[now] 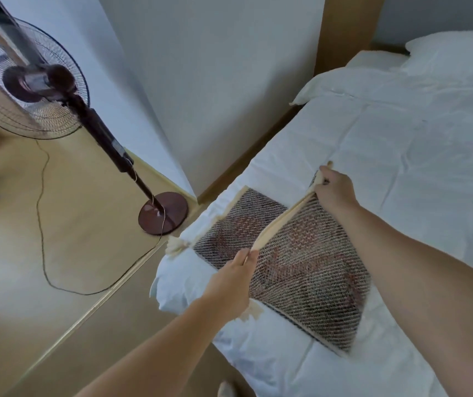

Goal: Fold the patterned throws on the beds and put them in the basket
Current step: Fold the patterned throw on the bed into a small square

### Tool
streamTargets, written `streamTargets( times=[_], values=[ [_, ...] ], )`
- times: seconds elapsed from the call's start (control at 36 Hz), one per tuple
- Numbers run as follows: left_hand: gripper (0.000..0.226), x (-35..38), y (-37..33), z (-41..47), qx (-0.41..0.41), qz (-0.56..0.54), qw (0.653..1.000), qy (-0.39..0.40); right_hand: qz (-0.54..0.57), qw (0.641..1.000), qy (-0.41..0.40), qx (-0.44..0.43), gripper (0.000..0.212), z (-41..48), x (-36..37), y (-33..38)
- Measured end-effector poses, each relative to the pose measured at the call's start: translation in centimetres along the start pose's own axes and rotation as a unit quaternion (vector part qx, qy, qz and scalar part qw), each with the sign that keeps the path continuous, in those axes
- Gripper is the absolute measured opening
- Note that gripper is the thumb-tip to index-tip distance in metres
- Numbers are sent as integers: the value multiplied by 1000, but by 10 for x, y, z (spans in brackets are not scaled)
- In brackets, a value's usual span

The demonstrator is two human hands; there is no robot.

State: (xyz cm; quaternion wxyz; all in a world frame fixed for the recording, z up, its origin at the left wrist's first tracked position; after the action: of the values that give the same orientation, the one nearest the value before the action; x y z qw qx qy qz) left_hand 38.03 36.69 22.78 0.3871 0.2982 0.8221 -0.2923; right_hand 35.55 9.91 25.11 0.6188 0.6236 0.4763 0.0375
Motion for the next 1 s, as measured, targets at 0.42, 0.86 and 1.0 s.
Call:
streamTargets(
  times=[0.42, 0.86, 1.0],
  values=[
    [89, 0, 123, 105, 4, -22, 999, 47, -17, 999, 10, 38, 54, 103, 125, 8],
    [85, 22, 249, 222, 18, -39, 992, 115, -14, 996, 22, 85, 54, 202, 263, -26],
    [87, 38, 266, 247, 21, -54, 989, 134, -43, 995, 24, 88, 55, 222, 293, -45]
  ],
)
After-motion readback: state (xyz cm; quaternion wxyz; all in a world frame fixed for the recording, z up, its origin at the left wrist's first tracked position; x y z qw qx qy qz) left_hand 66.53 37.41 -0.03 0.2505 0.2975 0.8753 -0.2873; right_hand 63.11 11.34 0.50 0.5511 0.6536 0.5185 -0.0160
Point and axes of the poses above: each hand's wrist, its own z-axis towards the middle knuckle, its own x-axis out of the palm, y = z × x, the point moved 5 cm from there along z, towards the middle knuckle, and after that the axes turned 5 degrees about y, right-handed, at the moved point
